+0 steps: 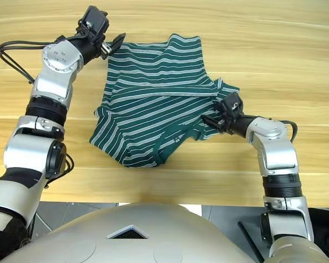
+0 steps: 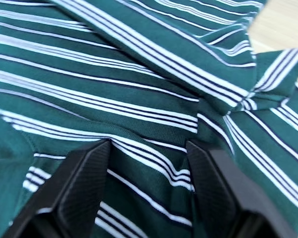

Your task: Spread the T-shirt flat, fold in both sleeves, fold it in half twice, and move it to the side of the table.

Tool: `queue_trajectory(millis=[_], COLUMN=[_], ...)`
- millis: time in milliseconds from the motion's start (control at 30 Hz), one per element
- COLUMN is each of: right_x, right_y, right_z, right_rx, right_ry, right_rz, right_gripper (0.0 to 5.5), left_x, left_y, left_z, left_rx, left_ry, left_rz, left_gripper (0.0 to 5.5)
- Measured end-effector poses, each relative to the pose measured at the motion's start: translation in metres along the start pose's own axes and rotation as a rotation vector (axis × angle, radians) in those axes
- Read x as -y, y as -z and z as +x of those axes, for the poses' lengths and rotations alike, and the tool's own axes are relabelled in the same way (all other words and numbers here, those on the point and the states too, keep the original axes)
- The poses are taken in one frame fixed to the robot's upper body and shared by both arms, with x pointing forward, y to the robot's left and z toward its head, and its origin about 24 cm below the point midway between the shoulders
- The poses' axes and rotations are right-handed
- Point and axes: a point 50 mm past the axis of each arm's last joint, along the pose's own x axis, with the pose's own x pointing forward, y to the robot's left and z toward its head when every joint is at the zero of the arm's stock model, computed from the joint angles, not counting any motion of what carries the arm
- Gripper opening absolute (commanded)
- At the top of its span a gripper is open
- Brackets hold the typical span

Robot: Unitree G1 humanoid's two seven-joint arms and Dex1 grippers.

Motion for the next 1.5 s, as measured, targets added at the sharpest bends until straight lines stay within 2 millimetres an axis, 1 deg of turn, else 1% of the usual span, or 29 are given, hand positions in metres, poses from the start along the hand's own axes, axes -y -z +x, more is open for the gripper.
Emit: queue_trajectory(millis=[67,100,200,300,333,400,533,633,667,733,767,833,900,967,1033,1100,1167,1267,1367,1400,1467,1500], right_x=[-0.012,-0.023,-0.038,-0.058,-0.062,-0.065,-0.066,-0.062,-0.060,-0.049,-0.045,-0.041,-0.040,-0.039,-0.041,-0.042,-0.044,-0.045,-0.039,-0.036,-0.025,-0.019], right_y=[0.004,0.008,0.012,0.017,0.019,0.019,0.019,0.016,0.015,0.010,0.009,0.008,0.011,0.017,0.018,0.019,0.022,0.025,0.020,0.017,0.003,-0.008], right_z=[-0.009,-0.017,-0.028,-0.046,-0.050,-0.052,-0.051,-0.045,-0.042,-0.032,-0.031,-0.034,-0.044,-0.057,-0.062,-0.067,-0.068,-0.070,-0.068,-0.068,-0.072,-0.078], right_rx=[-0.029,-0.058,-0.101,-0.173,-0.191,-0.192,-0.183,-0.157,-0.138,-0.085,-0.082,-0.088,-0.122,-0.171,-0.176,-0.189,-0.199,-0.210,-0.174,-0.154,-0.077,0.007], right_ry=[-0.042,-0.110,-0.239,-0.479,-0.533,-0.561,-0.570,-0.540,-0.513,-0.375,-0.342,-0.331,-0.407,-0.527,-0.603,-0.646,-0.669,-0.678,-0.631,-0.621,-0.588,-0.584], right_rz=[-0.030,-0.062,-0.082,-0.110,-0.112,-0.126,-0.140,-0.146,-0.142,-0.136,-0.144,-0.156,-0.162,-0.144,-0.120,-0.109,-0.097,-0.096,-0.106,-0.105,-0.080,-0.020], right_gripper=[2.77,2.77,2.77,2.77,2.77,2.77,2.77,2.77,2.77,2.77,2.77,2.77,2.77,2.77,2.77,2.77,2.77,2.77,2.77,2.77,2.77,2.77], left_x=[0.001,0.002,0.005,0.009,0.009,0.011,0.015,0.020,0.023,0.029,0.031,0.025,0.012,-0.008,-0.013,-0.020,-0.026,-0.022,-0.014,-0.012,-0.011,-0.011], left_y=[-0.003,-0.003,0.000,0.015,0.019,0.027,0.032,0.035,0.036,0.040,0.042,0.049,0.054,0.056,0.057,0.060,0.060,0.056,0.059,0.061,0.062,0.061], left_z=[0.002,0.002,0.001,-0.007,-0.010,-0.016,-0.019,-0.023,-0.024,-0.031,-0.034,-0.048,-0.061,-0.079,-0.088,-0.098,-0.104,-0.108,-0.113,-0.116,-0.124,-0.134], left_rx=[0.012,0.017,0.026,0.006,-0.001,-0.010,-0.014,-0.008,-0.004,0.012,0.016,0.008,0.002,0.000,0.000,-0.007,-0.014,0.007,0.007,0.006,0.016,0.033], left_ry=[-0.002,0.000,0.005,0.002,-0.002,-0.009,-0.003,0.020,0.031,0.050,0.051,0.019,-0.034,-0.107,-0.138,-0.171,-0.194,-0.178,-0.163,-0.166,-0.188,-0.203], left_rz=[0.002,0.002,0.001,-0.023,-0.031,-0.052,-0.060,-0.068,-0.070,-0.088,-0.099,-0.114,-0.133,-0.148,-0.157,-0.180,-0.177,-0.182,-0.187,-0.203,-0.264,-0.313], left_gripper=[3.32,3.32,3.32,3.32,3.32,3.32,3.32,3.32,3.32,3.32,3.32,3.32,3.32,3.32,3.32,3.32,3.32,3.32,3.32,3.32,3.32,3.32])
